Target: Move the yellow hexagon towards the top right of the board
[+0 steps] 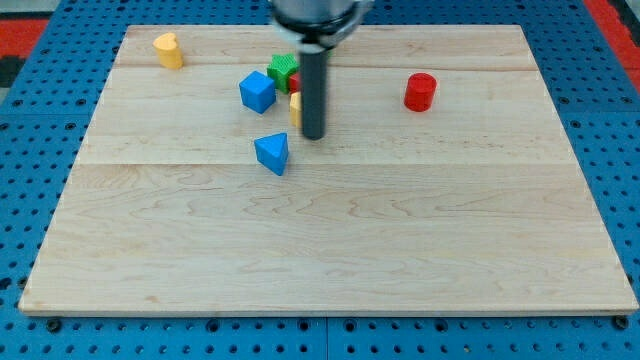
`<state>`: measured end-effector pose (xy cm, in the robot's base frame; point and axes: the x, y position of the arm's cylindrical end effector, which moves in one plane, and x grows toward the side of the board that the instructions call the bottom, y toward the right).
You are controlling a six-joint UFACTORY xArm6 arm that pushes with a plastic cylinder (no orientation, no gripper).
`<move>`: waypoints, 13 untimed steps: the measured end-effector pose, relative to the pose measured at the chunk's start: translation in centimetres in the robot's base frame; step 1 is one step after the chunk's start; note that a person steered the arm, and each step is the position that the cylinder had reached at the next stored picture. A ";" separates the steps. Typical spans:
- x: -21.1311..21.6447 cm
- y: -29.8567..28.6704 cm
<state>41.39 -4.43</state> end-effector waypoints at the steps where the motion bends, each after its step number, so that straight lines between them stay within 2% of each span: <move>1: 0.6 -5.1; 3: -3.5 0.9; 5: -7.1 10.7; 6: -5.3 10.2; 7: -5.6 8.0; 8: -9.7 8.6; 10: -13.4 9.8; 11: -13.3 9.1; 12: -13.1 5.6; 13: -15.0 4.2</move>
<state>26.43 -0.28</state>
